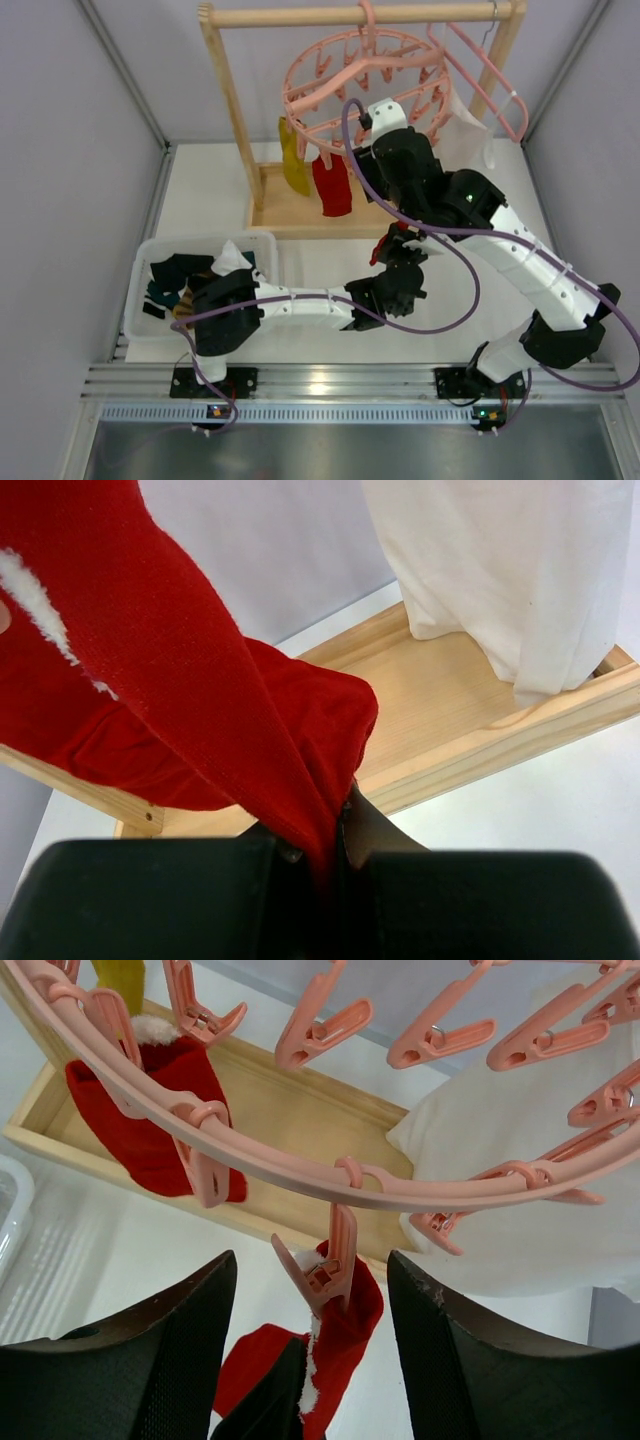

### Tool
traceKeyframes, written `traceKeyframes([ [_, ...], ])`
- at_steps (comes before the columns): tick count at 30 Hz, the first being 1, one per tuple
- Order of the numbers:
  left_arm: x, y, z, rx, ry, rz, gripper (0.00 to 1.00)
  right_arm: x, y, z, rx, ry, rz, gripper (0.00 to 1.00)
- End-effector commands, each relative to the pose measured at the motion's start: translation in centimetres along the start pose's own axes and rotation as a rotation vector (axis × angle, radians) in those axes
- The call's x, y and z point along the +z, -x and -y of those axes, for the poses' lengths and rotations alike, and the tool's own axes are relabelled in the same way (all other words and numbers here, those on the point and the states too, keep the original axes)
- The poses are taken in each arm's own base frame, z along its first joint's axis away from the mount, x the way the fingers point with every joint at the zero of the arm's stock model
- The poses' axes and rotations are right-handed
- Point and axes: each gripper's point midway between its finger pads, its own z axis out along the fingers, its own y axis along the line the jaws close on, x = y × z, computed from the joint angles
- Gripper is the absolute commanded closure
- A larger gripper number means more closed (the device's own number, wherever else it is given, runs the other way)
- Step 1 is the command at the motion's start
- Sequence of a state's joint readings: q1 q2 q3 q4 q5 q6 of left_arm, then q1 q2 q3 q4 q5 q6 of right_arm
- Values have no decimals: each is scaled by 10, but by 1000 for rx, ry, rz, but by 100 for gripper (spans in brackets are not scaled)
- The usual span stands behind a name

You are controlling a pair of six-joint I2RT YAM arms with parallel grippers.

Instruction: Remove the socks clipped to the hanger

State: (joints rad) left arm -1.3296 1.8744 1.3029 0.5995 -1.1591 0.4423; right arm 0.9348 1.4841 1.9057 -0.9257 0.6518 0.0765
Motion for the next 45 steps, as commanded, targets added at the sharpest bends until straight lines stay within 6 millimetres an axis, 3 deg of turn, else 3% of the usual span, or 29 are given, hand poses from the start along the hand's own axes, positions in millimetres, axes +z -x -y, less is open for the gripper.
traceKeyframes([
  [1, -3, 13, 5, -34, -8, 22, 100, -3, 14, 7, 28, 27, 44, 41],
  [6, -3, 15, 3, -38, -10, 25, 100, 8, 11, -1, 39, 87, 36, 42],
  [11, -4, 16, 3, -42, -11, 26, 100, 18, 8, 4, 54, 84, 29, 44],
  [30, -8, 14, 0, -53, -22, 29, 100, 30, 12, 8, 114, 200, 63, 46],
  [33, -8, 13, 1, -48, -24, 27, 100, 31, 16, 10, 127, 197, 74, 52],
  [36, -9, 13, -1, -51, -22, 28, 100, 30, 20, 11, 132, 198, 86, 64],
  [39, -9, 12, -2, -49, -21, 26, 100, 31, 18, 10, 140, 201, 88, 83],
  [45, -12, 4, -6, -52, -16, 15, 100, 33, 16, 9, 144, 201, 83, 82],
])
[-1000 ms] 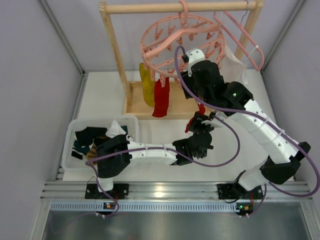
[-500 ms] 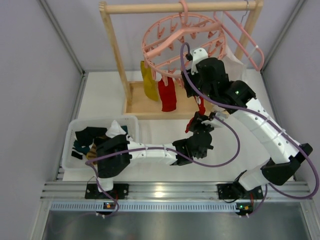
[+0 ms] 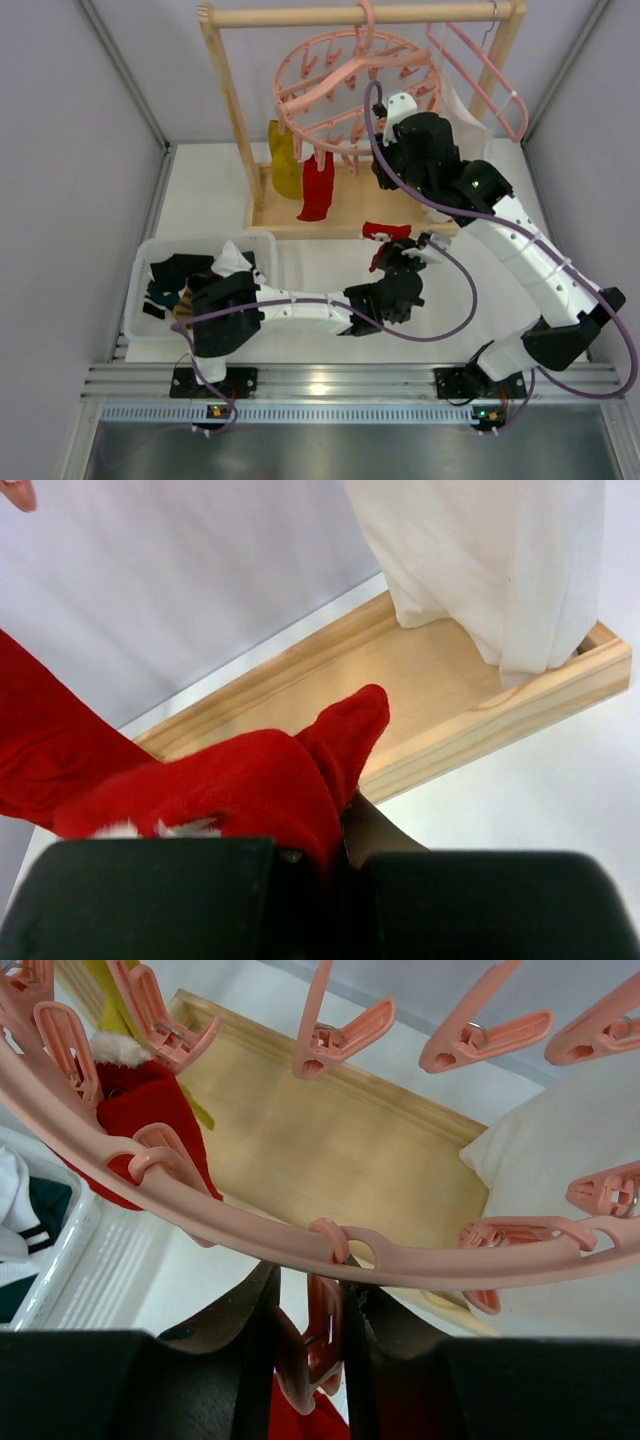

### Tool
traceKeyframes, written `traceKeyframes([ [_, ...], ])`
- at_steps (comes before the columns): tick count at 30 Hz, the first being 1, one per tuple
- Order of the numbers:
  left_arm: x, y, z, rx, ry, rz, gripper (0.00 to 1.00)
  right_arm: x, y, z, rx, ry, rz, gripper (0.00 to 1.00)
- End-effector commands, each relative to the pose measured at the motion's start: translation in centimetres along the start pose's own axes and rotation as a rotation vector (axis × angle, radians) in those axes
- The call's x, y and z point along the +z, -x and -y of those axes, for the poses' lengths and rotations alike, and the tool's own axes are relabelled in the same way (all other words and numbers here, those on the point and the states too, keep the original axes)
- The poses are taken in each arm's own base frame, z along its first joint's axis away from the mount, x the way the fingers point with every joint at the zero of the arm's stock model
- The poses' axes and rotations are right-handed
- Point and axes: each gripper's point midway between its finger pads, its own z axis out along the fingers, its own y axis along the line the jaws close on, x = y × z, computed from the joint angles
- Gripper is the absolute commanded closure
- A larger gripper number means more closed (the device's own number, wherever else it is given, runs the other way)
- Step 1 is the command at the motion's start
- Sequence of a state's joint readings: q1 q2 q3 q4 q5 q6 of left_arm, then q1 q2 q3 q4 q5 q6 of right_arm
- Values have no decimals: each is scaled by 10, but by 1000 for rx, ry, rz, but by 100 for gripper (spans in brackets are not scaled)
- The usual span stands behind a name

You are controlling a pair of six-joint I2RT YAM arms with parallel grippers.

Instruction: Remove the socks clipped to the hanger

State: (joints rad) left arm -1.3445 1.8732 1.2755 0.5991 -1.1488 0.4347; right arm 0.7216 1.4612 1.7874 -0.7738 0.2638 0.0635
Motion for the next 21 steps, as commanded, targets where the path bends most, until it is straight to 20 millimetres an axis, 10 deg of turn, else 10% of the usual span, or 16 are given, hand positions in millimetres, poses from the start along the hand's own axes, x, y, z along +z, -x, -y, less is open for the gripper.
traceKeyframes([
  [1, -8, 3, -18, -64, 21, 4, 100, -8, 26, 3, 35, 10, 94, 75],
  [11, -35, -75, -48, -130, -40, -182, 100, -19, 16, -2, 53, 57, 106, 35],
  [21, -60, -125, -125, -202, 46, -357, 100, -41, 5, -1, 81, 84, 134, 9],
])
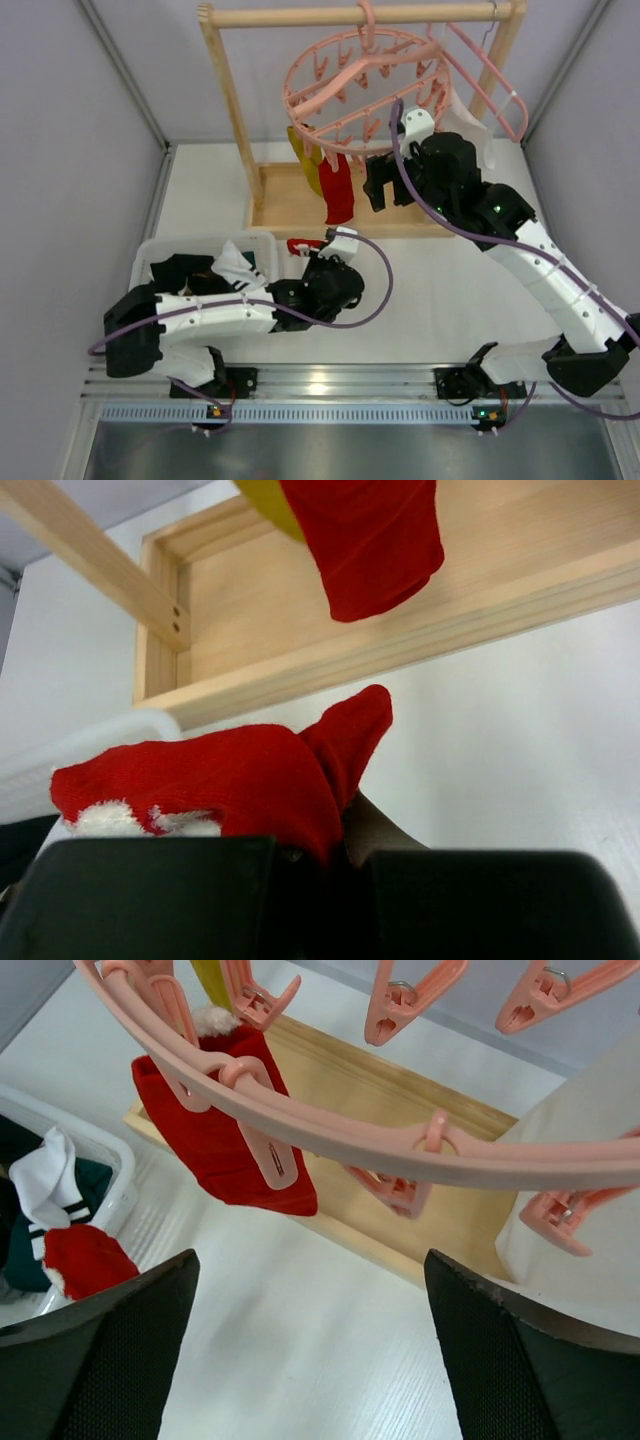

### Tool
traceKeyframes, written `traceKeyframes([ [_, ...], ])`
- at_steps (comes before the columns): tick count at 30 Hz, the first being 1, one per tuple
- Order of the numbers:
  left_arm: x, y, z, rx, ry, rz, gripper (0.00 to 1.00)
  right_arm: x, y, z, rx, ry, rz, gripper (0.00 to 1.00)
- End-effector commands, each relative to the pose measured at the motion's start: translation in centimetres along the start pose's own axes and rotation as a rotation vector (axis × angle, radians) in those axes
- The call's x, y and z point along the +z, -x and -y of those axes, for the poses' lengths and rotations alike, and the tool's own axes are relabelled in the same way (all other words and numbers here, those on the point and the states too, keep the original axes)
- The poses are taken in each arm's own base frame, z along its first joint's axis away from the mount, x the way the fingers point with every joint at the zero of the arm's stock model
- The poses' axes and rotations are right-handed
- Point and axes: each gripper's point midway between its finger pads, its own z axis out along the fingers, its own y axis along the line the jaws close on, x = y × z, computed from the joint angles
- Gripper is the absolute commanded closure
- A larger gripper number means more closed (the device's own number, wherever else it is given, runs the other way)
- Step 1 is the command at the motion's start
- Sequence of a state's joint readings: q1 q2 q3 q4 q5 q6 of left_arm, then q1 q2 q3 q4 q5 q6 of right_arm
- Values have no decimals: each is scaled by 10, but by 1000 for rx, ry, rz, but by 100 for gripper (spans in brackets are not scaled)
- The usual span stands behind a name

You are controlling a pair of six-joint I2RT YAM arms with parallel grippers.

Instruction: Remove the socks clipped to the hanger

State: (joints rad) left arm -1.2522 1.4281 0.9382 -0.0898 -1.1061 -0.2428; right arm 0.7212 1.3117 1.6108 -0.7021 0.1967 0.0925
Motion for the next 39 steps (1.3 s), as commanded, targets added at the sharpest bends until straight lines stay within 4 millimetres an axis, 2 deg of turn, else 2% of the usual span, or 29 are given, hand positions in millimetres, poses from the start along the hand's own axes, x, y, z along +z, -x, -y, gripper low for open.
traceKeyframes([
  [1, -13, -24, -36, -86, 25, -92, 100, -19, 21, 3, 39, 14, 100, 6],
  [3, -14, -32, -53, -85, 47, -130, 100, -27, 22, 5, 48, 16, 117, 0],
  [5, -16, -32, -67, -139, 58, -151, 100, -29, 20, 5, 53, 15, 120, 0],
  [6, -15, -39, -83, -139, 94, -184, 100, -32, 18, 5, 55, 20, 121, 1],
  [11, -14, -51, -130, -280, 158, -236, 100, -32, 5, 7, 58, 12, 105, 1],
  [14, -15, -59, -165, -353, 228, -262, 100, -28, -2, 7, 63, 12, 94, 1],
  [15, -14, -61, -184, -388, 284, -266, 100, -27, -3, 6, 63, 13, 91, 0],
  [17, -16, -66, -204, -438, 352, -265, 99, -25, -3, 6, 67, 14, 88, 1],
  [18, -15, -67, -218, -455, 409, -258, 93, -25, -3, 4, 69, 20, 87, 1],
  [19, -16, -70, -226, -476, 444, -254, 83, -24, -3, 4, 70, 24, 87, 1],
  [21, -15, -77, -240, -504, 507, -263, 75, -24, -4, 2, 73, 31, 85, 1],
  [22, -14, -80, -242, -515, 517, -273, 64, -24, -5, 2, 72, 31, 83, 1],
  [23, -13, -81, -244, -519, 525, -278, 39, -24, -5, 2, 72, 31, 82, 1],
  [26, -13, -80, -243, -531, 517, -279, 15, -26, -7, 5, 67, 20, 84, 1],
  [27, -13, -78, -243, -539, 513, -272, 12, -27, -8, 6, 64, 15, 83, 1],
  [28, -14, -75, -243, -550, 505, -265, 2, -27, -9, 6, 63, 15, 82, 1],
  [31, -15, -56, -232, -631, 398, -227, 2, -28, -11, 7, 67, 11, 85, 1],
  [33, -10, -38, -201, -651, 191, -218, 2, -30, -14, 8, 68, 12, 93, 1],
  [34, -2, -20, -188, -629, 89, -162, 2, -31, -14, 8, 71, 11, 99, 1],
  [35, 1, -11, -172, -624, -11, -150, 2, -32, -16, 9, 73, 11, 102, 1],
  [36, 1, -2, -144, -620, -167, -150, 2, -34, -18, 9, 77, 13, 112, 1],
  [37, 4, 14, -131, -598, -265, -91, 2, -36, -18, 9, 81, 15, 117, 1],
  [39, -1, 30, -105, -582, -438, -42, 2, -41, -22, 7, 86, 34, 125, 1],
])
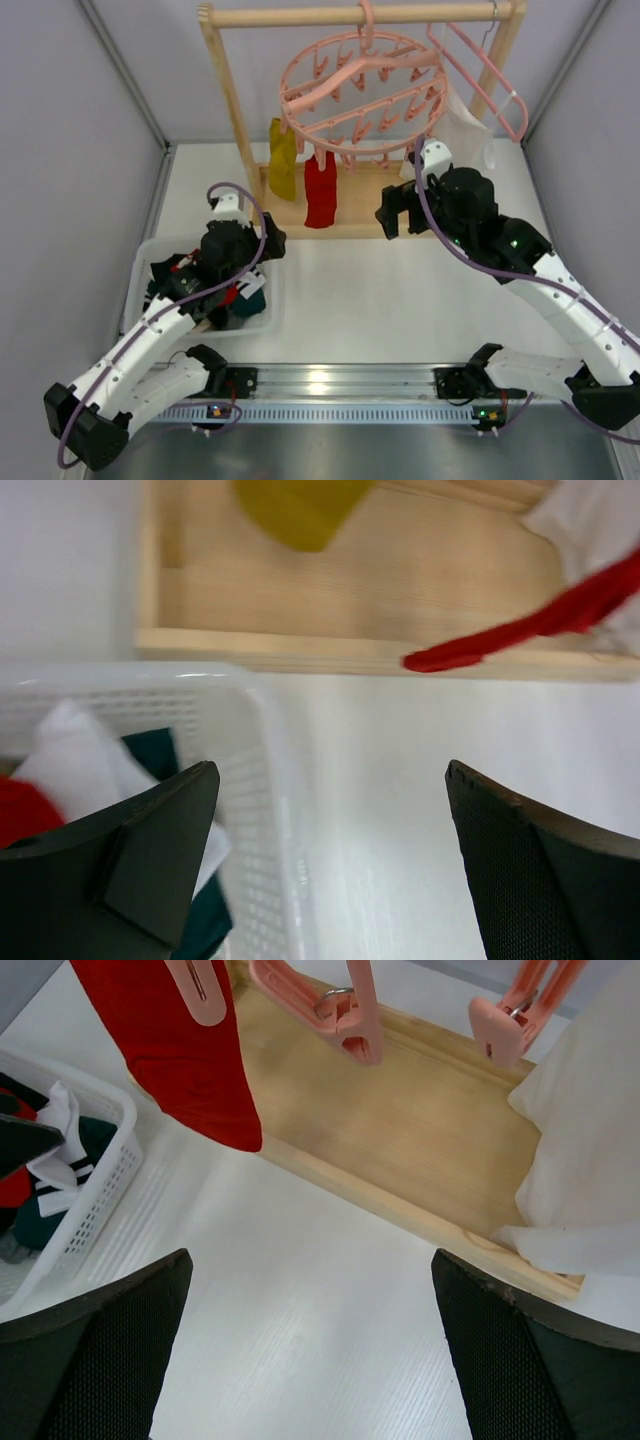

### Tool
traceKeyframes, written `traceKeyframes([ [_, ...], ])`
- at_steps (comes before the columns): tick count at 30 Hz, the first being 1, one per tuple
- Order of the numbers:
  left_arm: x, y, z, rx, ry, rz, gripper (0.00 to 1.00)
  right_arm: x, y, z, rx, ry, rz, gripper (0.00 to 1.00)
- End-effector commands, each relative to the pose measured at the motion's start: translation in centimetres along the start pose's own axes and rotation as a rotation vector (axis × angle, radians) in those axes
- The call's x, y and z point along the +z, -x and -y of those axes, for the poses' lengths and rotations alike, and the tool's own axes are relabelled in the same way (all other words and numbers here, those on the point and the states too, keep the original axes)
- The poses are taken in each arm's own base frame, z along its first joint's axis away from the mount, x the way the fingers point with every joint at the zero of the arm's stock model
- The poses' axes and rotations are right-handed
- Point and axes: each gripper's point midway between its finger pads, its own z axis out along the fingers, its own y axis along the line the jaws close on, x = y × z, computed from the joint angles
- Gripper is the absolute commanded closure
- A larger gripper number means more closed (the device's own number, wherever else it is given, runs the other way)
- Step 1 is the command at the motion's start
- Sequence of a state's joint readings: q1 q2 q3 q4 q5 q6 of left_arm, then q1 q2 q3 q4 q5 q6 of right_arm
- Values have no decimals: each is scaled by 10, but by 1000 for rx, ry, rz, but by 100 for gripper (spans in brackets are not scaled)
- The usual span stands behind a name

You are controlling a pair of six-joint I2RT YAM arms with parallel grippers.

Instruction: Remove the socks clipped to the hanger

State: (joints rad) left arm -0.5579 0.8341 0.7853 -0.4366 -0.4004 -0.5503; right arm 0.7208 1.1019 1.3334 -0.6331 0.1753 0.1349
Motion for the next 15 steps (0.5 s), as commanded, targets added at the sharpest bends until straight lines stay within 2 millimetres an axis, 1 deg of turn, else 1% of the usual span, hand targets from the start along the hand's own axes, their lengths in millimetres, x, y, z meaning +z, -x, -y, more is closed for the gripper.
traceKeyframes([
  [1, -7, 5, 82, 102, -463, 34, 2, -17, 26, 0, 45, 26, 131, 1],
  [2, -16, 20, 98, 101, -555, 110, 2, -19, 27, -2, 47, 36, 134, 1],
  [3, -16, 15, 101, 114, -594, 131, 2, -24, 26, -5, 48, 57, 141, 1],
  [4, -20, 19, 106, 136, -641, 173, 2, -27, 27, -5, 49, 67, 150, 1],
  [5, -26, 32, 113, 135, -681, 254, 2, -29, 27, -7, 49, 76, 154, 1],
  [6, -23, 29, 112, 139, -683, 268, 2, -34, 27, -9, 49, 98, 163, 1],
  [7, -21, 31, 113, 138, -682, 282, 2, -38, 29, -12, 49, 115, 173, 1],
  [8, -15, 28, 114, 135, -680, 274, 2, -39, 29, -14, 48, 129, 174, 0],
  [9, -16, 34, 119, 131, -706, 311, 2, -44, 29, -18, 46, 157, 180, 0],
  [10, -17, 32, 123, 138, -736, 319, 2, -46, 30, -21, 47, 172, 184, 1],
  [11, -12, 31, 125, 139, -738, 329, 2, -49, 31, -23, 48, 186, 193, 0],
  [12, -12, 36, 126, 138, -746, 367, 2, -53, 32, -28, 48, 220, 199, 1],
  [13, -10, 37, 127, 154, -745, 387, 2, -55, 32, -29, 49, 229, 203, 1],
  [14, -3, 33, 128, 166, -744, 377, 2, -57, 33, -31, 49, 241, 210, 1],
  [15, -2, 35, 131, 178, -756, 386, 2, -62, 34, -34, 48, 264, 220, 0],
])
